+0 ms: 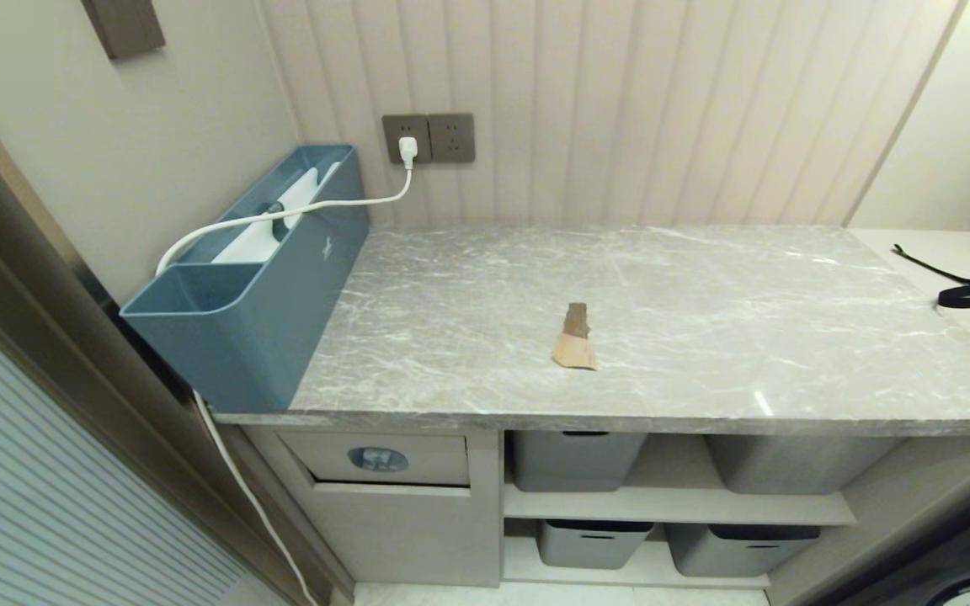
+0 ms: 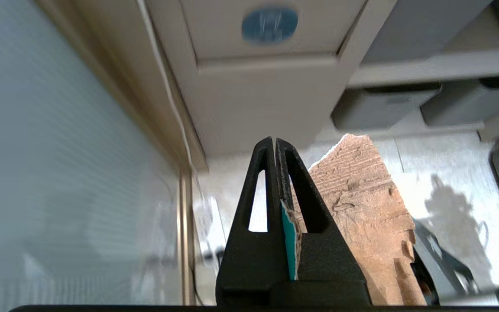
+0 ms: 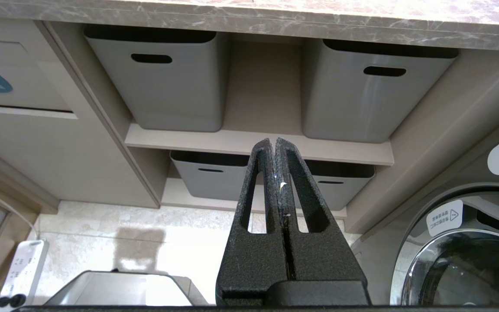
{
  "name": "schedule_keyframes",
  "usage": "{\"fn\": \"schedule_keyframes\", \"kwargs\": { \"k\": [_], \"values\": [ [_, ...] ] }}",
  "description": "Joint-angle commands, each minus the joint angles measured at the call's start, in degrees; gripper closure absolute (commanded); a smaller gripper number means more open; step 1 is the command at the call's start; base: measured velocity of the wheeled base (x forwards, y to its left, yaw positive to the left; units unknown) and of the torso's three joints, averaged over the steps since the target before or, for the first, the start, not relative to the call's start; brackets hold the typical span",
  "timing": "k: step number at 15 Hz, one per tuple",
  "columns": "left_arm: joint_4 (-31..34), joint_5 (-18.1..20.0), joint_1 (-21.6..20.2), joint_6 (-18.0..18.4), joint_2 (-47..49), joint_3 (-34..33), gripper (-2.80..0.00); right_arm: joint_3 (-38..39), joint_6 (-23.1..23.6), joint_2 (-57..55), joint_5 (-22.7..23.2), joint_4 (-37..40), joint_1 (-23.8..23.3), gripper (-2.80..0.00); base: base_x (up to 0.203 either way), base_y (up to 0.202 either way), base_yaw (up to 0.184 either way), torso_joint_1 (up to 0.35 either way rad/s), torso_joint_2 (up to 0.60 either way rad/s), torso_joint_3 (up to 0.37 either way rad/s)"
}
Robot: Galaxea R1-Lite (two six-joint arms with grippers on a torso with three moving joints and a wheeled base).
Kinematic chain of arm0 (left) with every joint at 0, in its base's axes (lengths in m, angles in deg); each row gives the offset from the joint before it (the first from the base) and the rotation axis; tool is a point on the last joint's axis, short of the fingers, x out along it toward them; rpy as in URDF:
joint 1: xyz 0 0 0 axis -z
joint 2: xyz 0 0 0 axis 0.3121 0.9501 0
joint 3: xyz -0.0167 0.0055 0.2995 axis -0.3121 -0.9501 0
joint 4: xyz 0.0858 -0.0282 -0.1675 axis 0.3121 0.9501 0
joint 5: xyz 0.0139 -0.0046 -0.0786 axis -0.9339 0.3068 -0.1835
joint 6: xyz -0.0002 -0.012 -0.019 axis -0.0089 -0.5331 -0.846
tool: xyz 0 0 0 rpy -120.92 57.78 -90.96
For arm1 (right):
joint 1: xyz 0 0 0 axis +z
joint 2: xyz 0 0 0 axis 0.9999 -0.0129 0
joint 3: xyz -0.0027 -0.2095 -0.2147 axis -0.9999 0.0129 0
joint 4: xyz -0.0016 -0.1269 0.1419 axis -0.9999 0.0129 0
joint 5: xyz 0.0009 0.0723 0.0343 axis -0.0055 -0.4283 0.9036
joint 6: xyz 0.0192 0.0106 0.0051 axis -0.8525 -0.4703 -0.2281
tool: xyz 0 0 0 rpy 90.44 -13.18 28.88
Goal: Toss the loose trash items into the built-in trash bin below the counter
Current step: Put the garbage in the trash can
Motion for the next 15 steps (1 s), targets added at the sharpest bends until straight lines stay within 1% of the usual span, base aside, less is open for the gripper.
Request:
{"fn": "schedule_keyframes", "kwargs": {
  "k": [1,2,3,4,5,8,9,10,14,15],
  "values": [
    [5.3,-0.1,-1.6,-0.8,-4.4,1.0,0.0,0.0,0.1,0.0,0.0,0.1,0.0,0.0,0.0,0.0,0.0,-0.09,0.18,0.108],
    [5.6,-0.1,-3.4,-0.8,-4.4,1.1,0.0,0.0,0.1,0.0,0.0,0.1,0.0,0.0,0.0,0.0,0.0,-0.148,0.31,0.154],
    [5.8,0.0,-6.5,-0.7,-4.2,1.1,0.0,0.0,0.1,0.0,0.0,0.1,0.0,0.0,0.0,0.0,0.0,-0.152,0.35,0.18],
    [5.9,0.1,-8.1,-0.7,-3.5,1.1,0.0,0.0,0.1,0.0,0.0,0.1,0.0,0.0,0.0,0.0,0.0,-0.148,0.35,0.172],
    [6.0,0.1,-8.3,-0.7,-3.1,1.1,0.0,0.0,0.1,0.0,0.0,0.1,0.0,0.0,0.0,0.0,0.0,-0.173,0.35,0.193],
    [5.9,0.1,-7.8,-0.5,-6.8,1.1,0.0,0.0,0.1,0.0,0.0,0.1,0.0,0.0,0.0,0.0,0.0,-0.181,0.39,0.21],
    [5.6,0.4,-6.7,0.1,-8.0,1.0,0.0,0.0,0.1,0.0,0.0,0.1,0.0,0.0,0.0,0.0,0.0,-0.237,0.52,0.284],
    [5.5,0.6,-6.8,0.8,-9.4,1.0,0.0,0.0,0.1,0.0,0.0,0.1,0.0,0.0,0.0,0.0,0.0,-0.246,0.54,0.28],
    [6.2,1.3,-7.6,2.1,-19.8,0.9,0.0,0.0,0.1,0.0,0.0,0.1,0.0,0.0,0.0,0.0,0.0,-0.251,0.56,0.296],
    [5.8,1.1,-7.7,2.4,-20.7,0.5,0.0,0.0,0.1,0.0,0.0,0.1,0.0,0.0,0.0,0.0,0.0,-0.251,0.54,0.289]
  ]
}}
